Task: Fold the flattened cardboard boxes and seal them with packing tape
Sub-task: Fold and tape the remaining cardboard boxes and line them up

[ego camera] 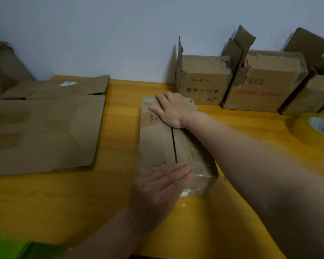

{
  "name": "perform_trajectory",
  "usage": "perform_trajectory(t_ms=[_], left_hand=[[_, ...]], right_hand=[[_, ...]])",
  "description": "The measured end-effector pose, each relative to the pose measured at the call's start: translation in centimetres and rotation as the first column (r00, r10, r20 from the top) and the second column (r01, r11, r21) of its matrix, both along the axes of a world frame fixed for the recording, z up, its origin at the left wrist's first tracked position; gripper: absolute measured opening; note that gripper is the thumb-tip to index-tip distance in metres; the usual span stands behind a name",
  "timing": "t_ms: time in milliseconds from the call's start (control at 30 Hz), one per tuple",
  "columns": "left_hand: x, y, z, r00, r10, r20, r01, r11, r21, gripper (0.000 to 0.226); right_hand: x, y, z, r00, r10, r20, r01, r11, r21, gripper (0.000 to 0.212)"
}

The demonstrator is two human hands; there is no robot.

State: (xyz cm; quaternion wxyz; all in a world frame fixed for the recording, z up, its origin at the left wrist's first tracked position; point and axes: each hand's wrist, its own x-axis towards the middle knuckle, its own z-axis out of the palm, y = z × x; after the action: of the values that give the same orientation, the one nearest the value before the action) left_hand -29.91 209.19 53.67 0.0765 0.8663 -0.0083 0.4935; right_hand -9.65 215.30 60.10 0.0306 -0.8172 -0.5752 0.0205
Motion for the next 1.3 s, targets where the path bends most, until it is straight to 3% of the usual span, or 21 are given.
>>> perform_trajectory(t_ms=[233, 367, 500, 633, 700, 767, 867, 933, 1000, 1067, 1167, 1300], left_hand=[[-1.3, 1.0, -0.4, 0.999, -0.014, -0.031, 0.014, 1.000, 0.008, 0.013], [-3.6, 2.1, -0.4, 0.991, 0.037, -0.129, -0.046, 0.996, -0.072, 0.033], [-5.1, 3.6, 1.1, 0.919, 0.150, -0.366, -0.242, 0.945, -0.220, 0.061], [-4.8, 5.0, 3.0, 0.748, 0.114, -0.653, -0.465, 0.793, -0.394, 0.109], [-4.4, 5.7, 4.6, 0.695, 0.015, -0.719, -0.558, 0.641, -0.527, 0.125], [-4.0, 6.2, 5.8, 0.708, -0.076, -0.702, -0.595, 0.473, -0.650, 0.129], [-3.3, 6.2, 5.9, 0.731, -0.036, -0.681, -0.603, 0.434, -0.670, 0.113], [-2.7, 5.8, 5.7, 0.747, -0.035, -0.664, -0.591, 0.424, -0.686, 0.117], [-2.4, 5.5, 5.6, 0.766, -0.043, -0.641, -0.573, 0.404, -0.713, 0.123], [-2.4, 5.6, 5.6, 0.784, -0.042, -0.619, -0.559, 0.386, -0.734, 0.125], [-2.8, 5.4, 5.8, 0.835, -0.072, -0.545, -0.505, 0.290, -0.813, 0.128], [-3.3, 5.5, 5.6, 0.876, 0.081, -0.476, -0.477, -0.002, -0.879, 0.108]], right_hand=[[1.6, 1.0, 0.4, 0.990, -0.045, -0.136, 0.056, 0.995, 0.077, 0.047], [2.8, -1.9, 0.7, 0.984, -0.118, -0.133, 0.123, 0.992, 0.034, 0.048], [3.5, -6.9, 0.5, 0.903, -0.145, -0.404, 0.176, 0.984, 0.040, 0.050], [2.0, -12.2, 0.3, 0.723, -0.149, -0.674, 0.295, 0.949, 0.107, 0.051], [0.6, -14.6, 0.1, 0.606, -0.118, -0.787, 0.327, 0.938, 0.111, 0.051], [-0.4, -16.3, -0.2, 0.544, -0.118, -0.831, 0.316, 0.946, 0.073, 0.051], [0.1, -16.1, 0.2, 0.599, -0.188, -0.779, 0.342, 0.939, 0.037, 0.061], [0.5, -15.0, 0.9, 0.668, -0.187, -0.720, 0.362, 0.928, 0.094, 0.071], [0.3, -13.9, 1.0, 0.760, -0.178, -0.625, 0.315, 0.942, 0.114, 0.067], [0.4, -13.4, 0.5, 0.778, -0.189, -0.599, 0.325, 0.937, 0.126, 0.061], [0.3, -13.6, 0.6, 0.738, -0.208, -0.641, 0.380, 0.914, 0.140, 0.067], [-0.2, -14.5, 1.5, 0.550, -0.258, -0.795, 0.553, 0.826, 0.114, 0.071]])
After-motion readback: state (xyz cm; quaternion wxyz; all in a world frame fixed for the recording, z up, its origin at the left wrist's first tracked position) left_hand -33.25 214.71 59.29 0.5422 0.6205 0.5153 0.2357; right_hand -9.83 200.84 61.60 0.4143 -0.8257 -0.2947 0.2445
